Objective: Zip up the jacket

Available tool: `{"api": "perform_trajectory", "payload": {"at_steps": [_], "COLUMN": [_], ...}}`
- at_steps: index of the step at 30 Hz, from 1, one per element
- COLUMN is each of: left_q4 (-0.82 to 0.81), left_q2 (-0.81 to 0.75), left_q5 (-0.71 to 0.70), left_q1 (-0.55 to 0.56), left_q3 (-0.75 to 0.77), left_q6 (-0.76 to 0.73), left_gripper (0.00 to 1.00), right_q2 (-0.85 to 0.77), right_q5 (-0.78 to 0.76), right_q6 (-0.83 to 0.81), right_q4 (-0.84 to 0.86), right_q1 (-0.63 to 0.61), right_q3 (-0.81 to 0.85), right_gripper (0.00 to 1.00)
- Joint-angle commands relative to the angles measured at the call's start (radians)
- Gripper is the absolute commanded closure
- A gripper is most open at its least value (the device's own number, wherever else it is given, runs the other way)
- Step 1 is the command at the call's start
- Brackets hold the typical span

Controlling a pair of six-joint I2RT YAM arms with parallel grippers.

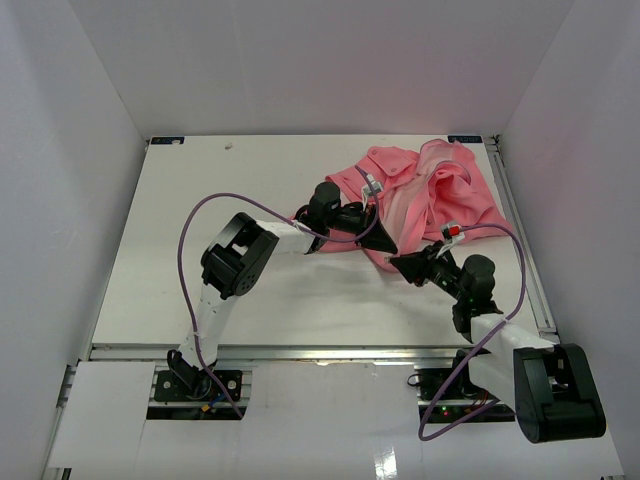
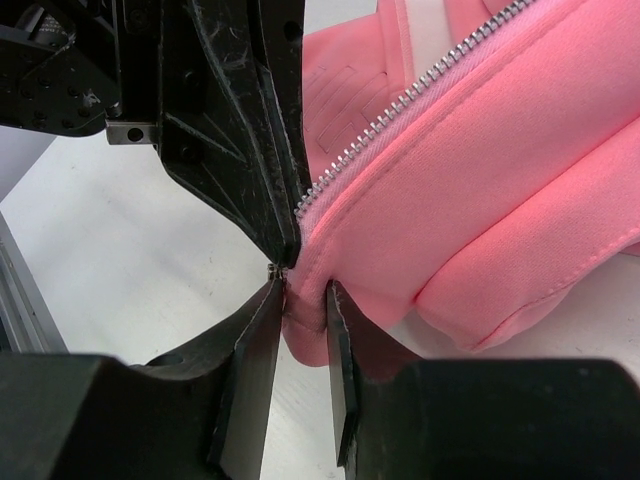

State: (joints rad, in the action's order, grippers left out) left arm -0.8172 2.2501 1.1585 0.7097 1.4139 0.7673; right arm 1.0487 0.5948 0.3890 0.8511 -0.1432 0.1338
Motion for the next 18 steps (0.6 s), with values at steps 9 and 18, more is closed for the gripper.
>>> {"api": "perform_trajectory", "payload": {"at_steps": [9,18], "left_q4": [-0.043,-0.042], "left_q2": [-0.074,-0.074], "left_q5": [0.021,0.024], "left_q1": [-0.001,0.0], "left_q3": [-0.001,-0.001], "left_q6": [-0.001,-0.002], "left_gripper": [1.0,1.0], "right_q2": [-0.032,-0.018], "right_q5": [0.013,0.01], "right_q6": [0.014,0.019], "right_q4": [0.02,0.021], "right_q1": [0.007,0.01], "right_q3": [-0.018,-0.019], "right_gripper": [0.68,0.73]}}
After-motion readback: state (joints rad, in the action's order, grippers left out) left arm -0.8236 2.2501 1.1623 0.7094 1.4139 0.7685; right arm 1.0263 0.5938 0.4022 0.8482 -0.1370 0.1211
